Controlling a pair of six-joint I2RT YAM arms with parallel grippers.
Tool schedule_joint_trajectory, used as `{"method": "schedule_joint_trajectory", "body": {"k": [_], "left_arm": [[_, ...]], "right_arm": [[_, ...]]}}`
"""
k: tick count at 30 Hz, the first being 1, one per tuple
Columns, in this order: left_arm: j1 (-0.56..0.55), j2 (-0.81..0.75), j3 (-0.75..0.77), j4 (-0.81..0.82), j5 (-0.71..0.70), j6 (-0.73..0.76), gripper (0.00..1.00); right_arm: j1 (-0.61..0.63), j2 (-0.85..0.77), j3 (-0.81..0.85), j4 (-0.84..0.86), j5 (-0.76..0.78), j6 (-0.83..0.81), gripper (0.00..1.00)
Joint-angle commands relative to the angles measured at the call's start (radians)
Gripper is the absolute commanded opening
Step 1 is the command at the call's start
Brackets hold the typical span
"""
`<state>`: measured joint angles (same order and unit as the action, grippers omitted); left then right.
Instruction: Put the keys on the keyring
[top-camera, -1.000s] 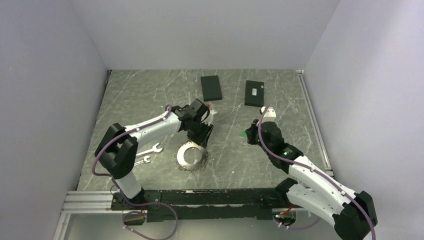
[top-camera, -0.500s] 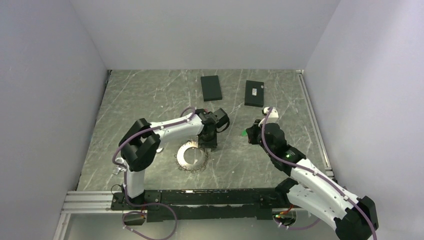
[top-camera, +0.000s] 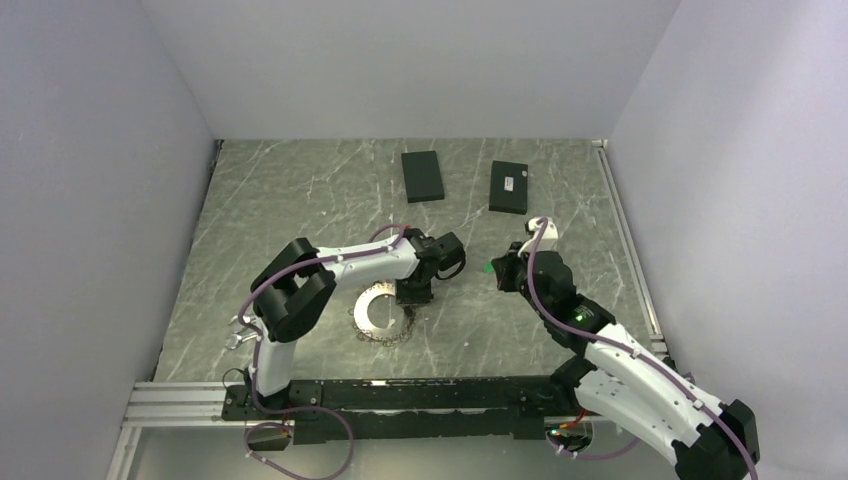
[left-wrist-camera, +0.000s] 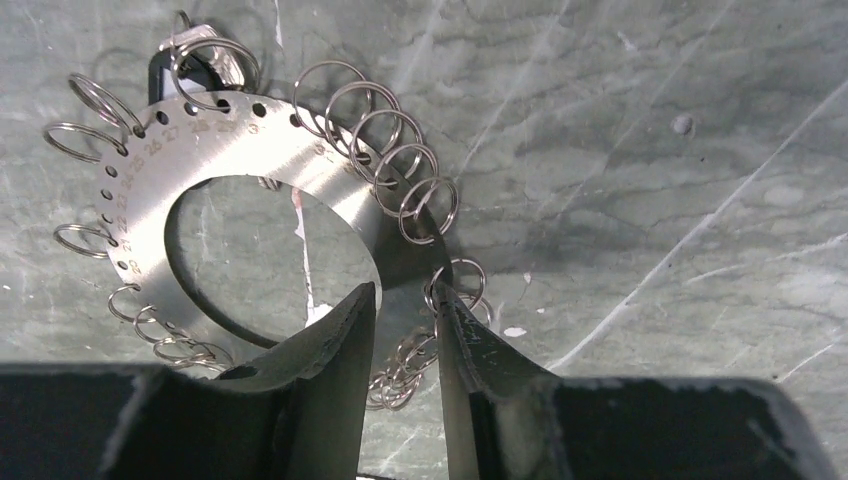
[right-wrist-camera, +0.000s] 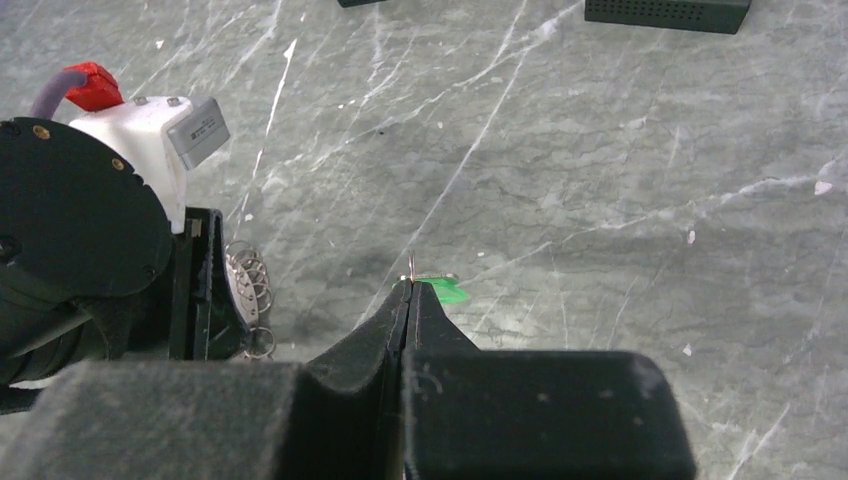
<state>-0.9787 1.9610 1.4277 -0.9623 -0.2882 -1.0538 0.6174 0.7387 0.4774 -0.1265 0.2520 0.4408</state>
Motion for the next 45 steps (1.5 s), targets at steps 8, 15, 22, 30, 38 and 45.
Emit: {"method": "schedule_joint_trajectory", "body": {"k": [8,15,22,30,38,45], "left_arm": [[0.0,0.011,-0.014,0.036,-0.037,-0.034,0.33],[0.0,0.028,-0.019,0.064,-0.016,-0.024,0.31],[0.0,0.013,-0.026,0.075,-0.026,-0.012,0.01],[-0.02,-0.05,-0.005,0.074,-0.055,0.115,0.0],[0.015,-0.216,-0.037,0.064,-0.074,0.194,0.0],[0.084,-0.312,-0.12,0.168,0.055,0.213,0.0]], "right_arm": [[0.023,-0.019,-0.017,0.033,0.016,-0.023,0.0],[0.029,-0.022,-0.019,0.037,0.019,-0.027,0.0],[0.03,-0.022,-0.02,0.038,0.02,-0.028,0.0],[0.031,-0.012,-0.009,0.039,0.011,-0.028,0.0],[0.032,0.013,0.001,0.163,-0.171,-0.048,0.0],[0.031,0.032,0.031,0.212,-0.22,-0.082,0.0]]}}
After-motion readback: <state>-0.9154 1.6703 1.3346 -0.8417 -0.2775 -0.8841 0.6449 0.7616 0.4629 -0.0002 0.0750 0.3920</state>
